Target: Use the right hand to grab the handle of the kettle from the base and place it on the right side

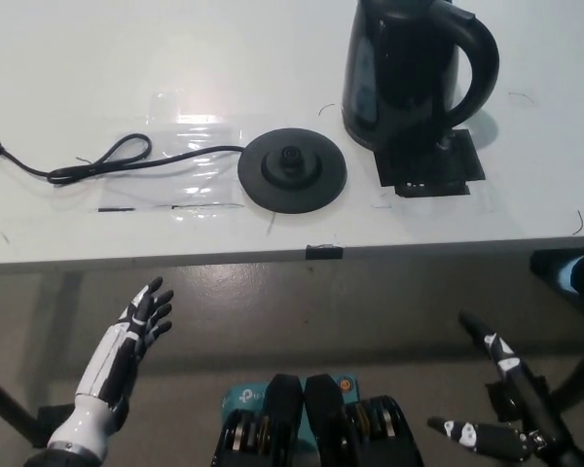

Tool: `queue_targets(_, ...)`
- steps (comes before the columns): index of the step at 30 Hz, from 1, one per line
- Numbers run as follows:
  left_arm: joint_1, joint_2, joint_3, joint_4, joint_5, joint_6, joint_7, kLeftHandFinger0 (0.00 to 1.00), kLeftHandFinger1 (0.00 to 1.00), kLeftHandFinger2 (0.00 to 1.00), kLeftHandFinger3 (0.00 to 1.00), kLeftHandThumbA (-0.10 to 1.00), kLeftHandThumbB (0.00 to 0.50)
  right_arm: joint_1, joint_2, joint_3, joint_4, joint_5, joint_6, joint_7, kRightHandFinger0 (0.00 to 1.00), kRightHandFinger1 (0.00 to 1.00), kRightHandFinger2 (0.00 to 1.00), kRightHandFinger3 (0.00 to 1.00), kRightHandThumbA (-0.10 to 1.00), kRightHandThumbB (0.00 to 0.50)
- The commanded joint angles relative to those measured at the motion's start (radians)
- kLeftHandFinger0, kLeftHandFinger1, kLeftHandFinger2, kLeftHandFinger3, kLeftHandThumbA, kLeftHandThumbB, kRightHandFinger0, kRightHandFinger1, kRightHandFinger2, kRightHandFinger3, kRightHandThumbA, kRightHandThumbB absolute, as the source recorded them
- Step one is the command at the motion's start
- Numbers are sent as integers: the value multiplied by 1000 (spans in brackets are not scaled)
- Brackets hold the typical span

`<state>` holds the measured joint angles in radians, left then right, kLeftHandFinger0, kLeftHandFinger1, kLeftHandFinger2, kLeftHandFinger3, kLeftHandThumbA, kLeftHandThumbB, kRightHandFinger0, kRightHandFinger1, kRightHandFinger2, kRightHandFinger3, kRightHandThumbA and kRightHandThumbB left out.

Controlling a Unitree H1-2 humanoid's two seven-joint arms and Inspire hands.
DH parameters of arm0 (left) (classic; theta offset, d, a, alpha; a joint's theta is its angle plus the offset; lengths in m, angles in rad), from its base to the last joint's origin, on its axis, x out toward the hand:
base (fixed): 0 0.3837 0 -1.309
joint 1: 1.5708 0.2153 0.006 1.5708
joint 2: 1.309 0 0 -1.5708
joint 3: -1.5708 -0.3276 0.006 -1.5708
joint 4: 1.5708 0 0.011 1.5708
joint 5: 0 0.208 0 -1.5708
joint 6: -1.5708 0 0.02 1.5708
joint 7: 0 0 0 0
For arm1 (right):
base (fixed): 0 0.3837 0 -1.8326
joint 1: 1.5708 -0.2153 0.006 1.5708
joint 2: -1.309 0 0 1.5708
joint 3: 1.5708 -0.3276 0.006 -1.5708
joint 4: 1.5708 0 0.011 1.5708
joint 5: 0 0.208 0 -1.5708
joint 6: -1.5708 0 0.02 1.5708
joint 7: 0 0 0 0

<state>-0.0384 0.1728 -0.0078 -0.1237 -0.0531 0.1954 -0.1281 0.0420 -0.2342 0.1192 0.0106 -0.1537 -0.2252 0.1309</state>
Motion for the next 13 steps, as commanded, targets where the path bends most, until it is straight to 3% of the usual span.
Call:
queue_targets(1,4,22,-14,-13,12,-34,-24,1000,1000,1000,1000,926,10,5,-18,9,-14,-9,-19,19,1000,1000,1000,1000,955,343)
queue_targets(13,25,21,-14,3,16,-50,-28,1000,1000,1000,1000,905,34,23,-20,14,-25,-16,12,23,1000,1000,1000,1000,968,358)
